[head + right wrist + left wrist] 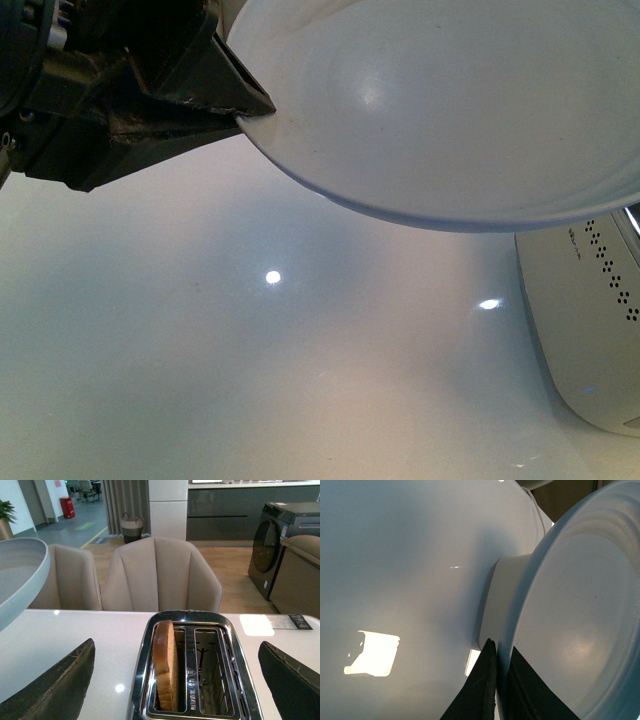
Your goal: Left arm holds plate, right arm toasts bread
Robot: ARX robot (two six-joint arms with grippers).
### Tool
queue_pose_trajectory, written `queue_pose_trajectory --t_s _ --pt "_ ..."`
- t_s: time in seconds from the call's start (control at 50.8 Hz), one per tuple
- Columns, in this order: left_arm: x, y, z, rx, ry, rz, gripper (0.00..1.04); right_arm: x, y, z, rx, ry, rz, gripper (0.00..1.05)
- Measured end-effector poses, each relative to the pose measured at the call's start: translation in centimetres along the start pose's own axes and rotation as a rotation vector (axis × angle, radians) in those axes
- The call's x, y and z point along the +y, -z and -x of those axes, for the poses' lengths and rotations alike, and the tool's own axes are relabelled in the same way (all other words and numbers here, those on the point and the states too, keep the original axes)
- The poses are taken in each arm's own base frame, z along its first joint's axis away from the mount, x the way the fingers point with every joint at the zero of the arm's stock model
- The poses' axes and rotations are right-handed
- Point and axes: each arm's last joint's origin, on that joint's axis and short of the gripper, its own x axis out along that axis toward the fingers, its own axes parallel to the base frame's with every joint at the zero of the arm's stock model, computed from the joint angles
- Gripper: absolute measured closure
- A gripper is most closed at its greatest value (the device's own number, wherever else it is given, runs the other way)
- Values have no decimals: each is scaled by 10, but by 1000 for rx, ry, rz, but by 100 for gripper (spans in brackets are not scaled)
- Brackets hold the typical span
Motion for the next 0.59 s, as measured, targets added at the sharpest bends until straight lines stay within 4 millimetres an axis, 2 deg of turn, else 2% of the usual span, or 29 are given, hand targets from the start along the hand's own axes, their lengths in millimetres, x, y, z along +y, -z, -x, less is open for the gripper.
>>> queue_pose_trajectory --t_s 0.315,0.453,0.591 --pt "-8 -5 1 10 30 -32 102 0 0 0 0 0 0 9" --pt "-15 -20 0 11 30 -71 102 0 0 0 0 0 0 9" --pt "-6 -38 1 6 -4 -102 102 0 0 0 0 0 0 9"
